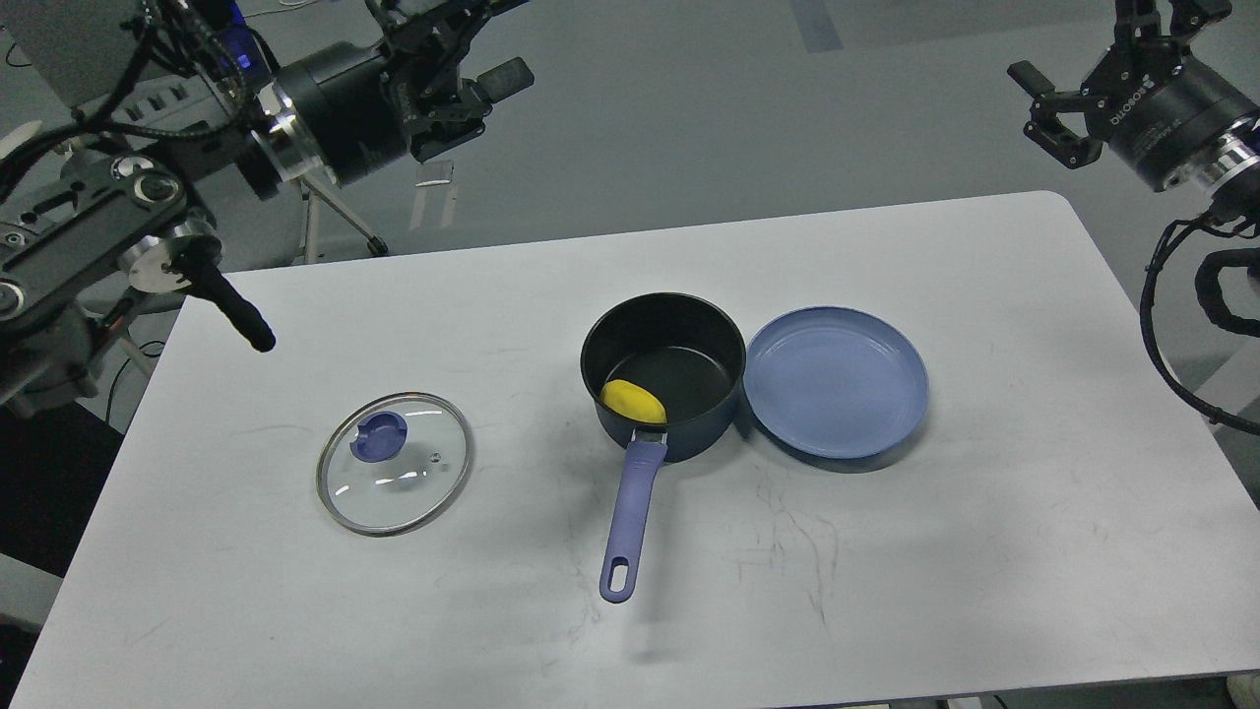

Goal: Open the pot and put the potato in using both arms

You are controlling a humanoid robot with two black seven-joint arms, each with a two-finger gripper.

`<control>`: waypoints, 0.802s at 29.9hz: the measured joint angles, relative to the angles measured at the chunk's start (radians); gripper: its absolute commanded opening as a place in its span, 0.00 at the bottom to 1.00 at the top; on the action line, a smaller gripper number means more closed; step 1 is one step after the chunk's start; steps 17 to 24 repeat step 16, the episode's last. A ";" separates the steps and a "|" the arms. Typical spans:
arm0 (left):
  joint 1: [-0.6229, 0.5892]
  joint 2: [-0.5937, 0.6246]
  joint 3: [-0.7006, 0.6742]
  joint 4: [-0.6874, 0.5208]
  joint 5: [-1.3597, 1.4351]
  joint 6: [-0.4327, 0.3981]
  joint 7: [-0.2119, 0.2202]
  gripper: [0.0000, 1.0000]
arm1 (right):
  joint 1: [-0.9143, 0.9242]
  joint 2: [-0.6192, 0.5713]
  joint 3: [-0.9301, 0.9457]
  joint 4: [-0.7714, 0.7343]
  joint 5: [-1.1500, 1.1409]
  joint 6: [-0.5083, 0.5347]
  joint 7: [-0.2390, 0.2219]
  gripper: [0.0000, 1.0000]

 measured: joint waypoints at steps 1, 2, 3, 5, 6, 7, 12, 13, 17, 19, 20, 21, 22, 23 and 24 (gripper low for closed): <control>0.015 -0.004 -0.001 0.000 -0.033 0.021 0.000 0.97 | -0.007 0.004 0.006 0.000 0.000 0.000 0.000 1.00; 0.029 -0.009 -0.002 -0.001 -0.068 0.044 0.000 0.97 | -0.015 0.009 0.013 0.001 0.000 0.000 0.000 1.00; 0.043 -0.015 -0.002 -0.001 -0.102 0.064 0.001 0.97 | -0.023 0.016 0.019 0.001 0.000 0.000 0.000 1.00; 0.067 -0.027 -0.003 -0.003 -0.162 0.101 0.001 0.97 | -0.037 0.026 0.026 0.003 0.000 0.000 0.000 1.00; 0.081 -0.033 -0.005 -0.004 -0.184 0.116 0.001 0.97 | -0.046 0.031 0.029 0.004 0.001 0.000 0.000 1.00; 0.098 -0.040 -0.009 -0.005 -0.205 0.131 0.001 0.97 | -0.057 0.040 0.031 0.005 0.001 0.000 0.000 1.00; 0.209 -0.074 -0.097 -0.004 -0.235 0.160 0.012 0.97 | -0.090 0.064 0.034 0.009 0.001 0.000 0.000 1.00; 0.225 -0.078 -0.116 -0.003 -0.236 0.161 0.018 0.97 | -0.094 0.068 0.034 0.009 0.001 0.000 0.000 1.00; 0.272 -0.088 -0.172 -0.001 -0.241 0.161 0.048 0.97 | -0.101 0.081 0.034 0.010 0.001 0.000 0.000 1.00; 0.272 -0.088 -0.172 -0.001 -0.241 0.161 0.048 0.97 | -0.101 0.081 0.034 0.010 0.001 0.000 0.000 1.00; 0.272 -0.088 -0.172 -0.001 -0.241 0.161 0.048 0.97 | -0.101 0.081 0.034 0.010 0.001 0.000 0.000 1.00; 0.272 -0.088 -0.172 -0.001 -0.241 0.161 0.048 0.97 | -0.101 0.081 0.034 0.010 0.001 0.000 0.000 1.00; 0.272 -0.088 -0.172 -0.001 -0.241 0.161 0.048 0.97 | -0.101 0.081 0.034 0.010 0.001 0.000 0.000 1.00; 0.272 -0.088 -0.172 -0.001 -0.241 0.161 0.048 0.97 | -0.101 0.081 0.034 0.010 0.001 0.000 0.000 1.00; 0.272 -0.088 -0.172 -0.001 -0.241 0.161 0.048 0.97 | -0.101 0.081 0.034 0.010 0.001 0.000 0.000 1.00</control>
